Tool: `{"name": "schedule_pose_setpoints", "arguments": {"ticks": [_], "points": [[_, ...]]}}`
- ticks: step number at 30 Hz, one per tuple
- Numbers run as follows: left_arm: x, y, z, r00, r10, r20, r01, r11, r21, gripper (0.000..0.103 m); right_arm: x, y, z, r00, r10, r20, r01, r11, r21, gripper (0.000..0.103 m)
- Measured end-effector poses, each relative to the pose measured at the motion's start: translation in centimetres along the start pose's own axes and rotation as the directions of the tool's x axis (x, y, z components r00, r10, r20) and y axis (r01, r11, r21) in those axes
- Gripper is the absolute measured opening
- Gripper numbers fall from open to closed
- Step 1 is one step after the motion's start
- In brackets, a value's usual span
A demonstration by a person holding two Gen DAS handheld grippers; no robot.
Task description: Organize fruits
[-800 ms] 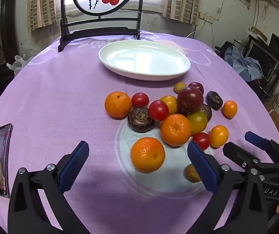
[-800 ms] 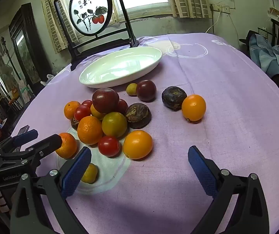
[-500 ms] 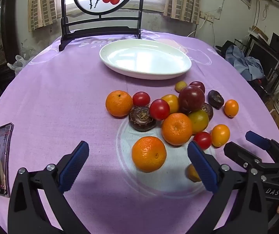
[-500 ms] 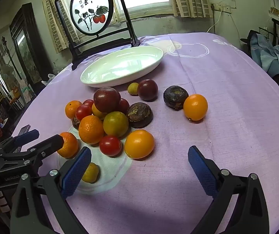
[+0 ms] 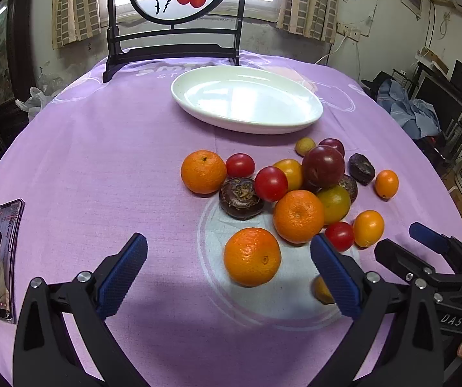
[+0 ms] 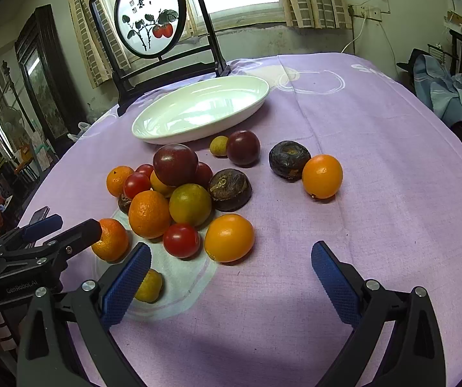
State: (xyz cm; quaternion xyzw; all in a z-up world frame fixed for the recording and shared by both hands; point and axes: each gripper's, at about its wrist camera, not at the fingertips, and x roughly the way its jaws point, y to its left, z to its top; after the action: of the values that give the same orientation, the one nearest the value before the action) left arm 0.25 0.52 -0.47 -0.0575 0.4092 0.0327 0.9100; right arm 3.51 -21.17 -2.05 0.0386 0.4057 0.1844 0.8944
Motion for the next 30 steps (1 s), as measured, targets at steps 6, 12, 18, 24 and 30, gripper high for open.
{"name": "schedule_pose_setpoints", "arguments": {"ticks": [6, 12, 18, 24, 30], "points": [[0.09, -0.21, -0.04, 1.000, 0.003, -0.003, -0.003, 1.000, 0.005, 0.099, 0.05, 0.04, -0.10, 1.000, 0.006, -0.002, -0.006, 1.000, -0.006, 0.100], [0.22, -0.19, -0.06, 1.000, 0.008, -0.002, -0.008, 1.000, -0.002, 0.099, 0.02, 0.06, -0.06, 1.000, 0.006, -0.003, -0.006, 1.000, -0.004, 0.100], [0.28, -0.25, -0.06, 1.000, 0.008, -0.002, -0.008, 1.000, 0.000, 0.099, 0.02, 0.09, -0.07, 1.000, 0.006, -0.003, -0.006, 1.000, -0.003, 0.100], [0.27, -0.25, -0.05, 1.000, 0.009, -0.001, -0.009, 1.000, 0.001, 0.099, 0.03, 0.10, -0.08, 1.000, 0.006, -0.003, -0.006, 1.000, -0.003, 0.100], [0.27, -0.28, -0.10, 1.000, 0.010, 0.000, -0.010, 1.000, 0.000, 0.099, 0.04, 0.08, -0.05, 1.000, 0.007, -0.004, -0.007, 1.000, -0.002, 0.100]]}}
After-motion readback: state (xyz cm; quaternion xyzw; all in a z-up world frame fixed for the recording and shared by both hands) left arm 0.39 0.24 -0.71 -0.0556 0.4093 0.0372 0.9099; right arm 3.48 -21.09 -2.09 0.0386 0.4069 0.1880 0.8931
